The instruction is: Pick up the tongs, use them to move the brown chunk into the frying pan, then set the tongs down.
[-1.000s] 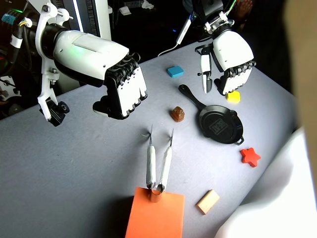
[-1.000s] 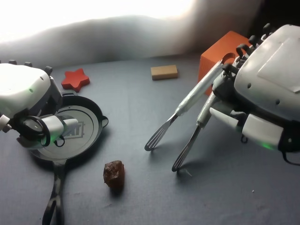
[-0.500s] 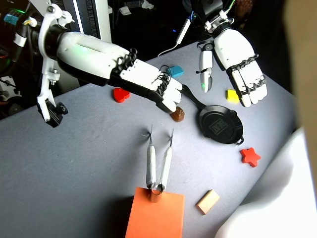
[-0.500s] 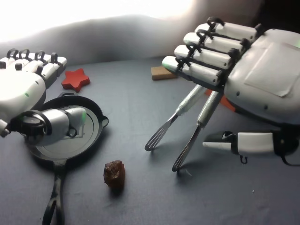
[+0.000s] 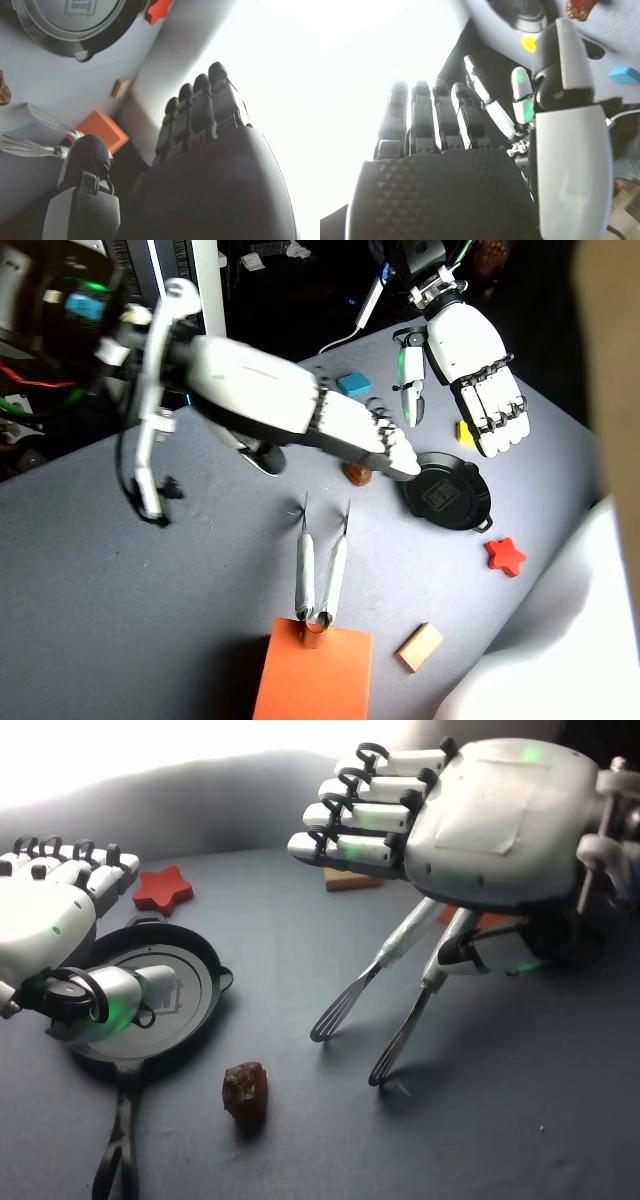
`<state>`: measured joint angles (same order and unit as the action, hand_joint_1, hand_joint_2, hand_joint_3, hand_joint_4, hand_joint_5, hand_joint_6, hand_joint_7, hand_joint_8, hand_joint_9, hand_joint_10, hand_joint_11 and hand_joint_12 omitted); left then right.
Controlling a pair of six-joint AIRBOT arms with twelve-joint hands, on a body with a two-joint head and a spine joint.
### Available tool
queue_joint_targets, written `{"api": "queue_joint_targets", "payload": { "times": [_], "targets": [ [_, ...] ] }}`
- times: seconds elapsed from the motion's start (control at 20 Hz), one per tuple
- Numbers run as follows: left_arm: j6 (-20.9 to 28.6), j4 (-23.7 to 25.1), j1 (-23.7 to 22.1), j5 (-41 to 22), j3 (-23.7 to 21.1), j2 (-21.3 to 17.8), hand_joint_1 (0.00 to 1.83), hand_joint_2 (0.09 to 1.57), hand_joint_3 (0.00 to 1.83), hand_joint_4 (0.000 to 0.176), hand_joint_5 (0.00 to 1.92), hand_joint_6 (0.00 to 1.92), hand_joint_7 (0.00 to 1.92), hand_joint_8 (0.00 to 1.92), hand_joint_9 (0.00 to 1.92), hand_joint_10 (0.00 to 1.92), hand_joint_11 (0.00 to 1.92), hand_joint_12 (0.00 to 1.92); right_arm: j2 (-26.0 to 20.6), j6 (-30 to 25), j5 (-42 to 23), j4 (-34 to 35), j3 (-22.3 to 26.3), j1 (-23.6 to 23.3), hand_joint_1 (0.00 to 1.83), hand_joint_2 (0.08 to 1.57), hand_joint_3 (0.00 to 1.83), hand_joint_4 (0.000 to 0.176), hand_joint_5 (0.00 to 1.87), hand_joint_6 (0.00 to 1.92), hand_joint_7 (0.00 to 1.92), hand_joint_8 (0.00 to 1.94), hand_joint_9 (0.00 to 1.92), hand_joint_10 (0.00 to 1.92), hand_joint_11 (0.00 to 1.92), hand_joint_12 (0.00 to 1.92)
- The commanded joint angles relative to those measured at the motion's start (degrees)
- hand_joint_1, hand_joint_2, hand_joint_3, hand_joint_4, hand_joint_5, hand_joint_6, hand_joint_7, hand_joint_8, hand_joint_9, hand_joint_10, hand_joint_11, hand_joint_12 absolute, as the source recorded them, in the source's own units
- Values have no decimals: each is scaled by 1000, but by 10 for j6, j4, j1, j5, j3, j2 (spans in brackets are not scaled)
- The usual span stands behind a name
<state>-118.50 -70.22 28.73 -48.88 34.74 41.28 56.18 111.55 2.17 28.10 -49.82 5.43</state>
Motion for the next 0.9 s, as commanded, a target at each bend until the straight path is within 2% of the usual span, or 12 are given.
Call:
{"api": "queue_joint_targets", "payload": {
  "times": [0.0,0.15,0.2,0.35,0.4,0.65,0.7,0.75,0.85],
  "targets": [
    [-8,41,-11,-42,-3,-5,200,1312,0,4,21,1,27,1,8,1,0,42,2,4,-26,0,-8,-10,1052,991,0,0,0,0,0,0,0,0,0,0],
    [-32,18,-19,-41,-11,-3,232,1302,0,10,50,9,47,6,17,4,3,29,32,14,24,0,-54,-21,1043,982,0,0,0,0,0,0,0,0,0,0],
    [-32,18,-19,-41,-12,-3,216,1312,1,3,44,5,41,2,8,1,0,30,37,14,41,0,-63,-23,1058,979,0,0,0,0,0,0,0,0,0,0],
    [-36,18,-12,-41,-16,-3,228,1306,2,0,34,0,36,0,10,0,0,112,51,1,91,-18,-96,-33,1044,972,0,0,0,0,0,0,0,0,0,0],
    [-33,18,-8,-41,-15,-3,195,1313,3,2,20,2,22,2,1,0,0,45,58,-49,111,-79,-105,-38,1036,965,0,0,0,0,0,0,0,0,0,0],
    [-26,33,-2,-27,-11,-3,263,1297,0,10,30,4,32,2,11,2,26,20,82,-168,177,-210,-132,-51,1010,964,0,0,0,0,0,0,0,0,0,0],
    [-24,36,-2,-26,-11,-3,212,1312,4,3,13,3,27,0,1,0,4,5,90,-224,198,-274,-133,-53,1007,965,0,0,0,0,0,0,0,0,0,0],
    [-20,41,-2,-26,-10,-3,219,1312,3,0,11,2,19,0,0,0,0,0,97,-255,213,-304,-135,-55,1009,960,0,0,0,0,0,0,0,0,0,0],
    [-14,46,-1,-26,-8,-3,251,1297,0,4,10,2,27,4,1,0,8,4,114,-314,250,-359,-144,-57,995,965,0,0,0,0,0,0,0,0,0,0]
  ]
}}
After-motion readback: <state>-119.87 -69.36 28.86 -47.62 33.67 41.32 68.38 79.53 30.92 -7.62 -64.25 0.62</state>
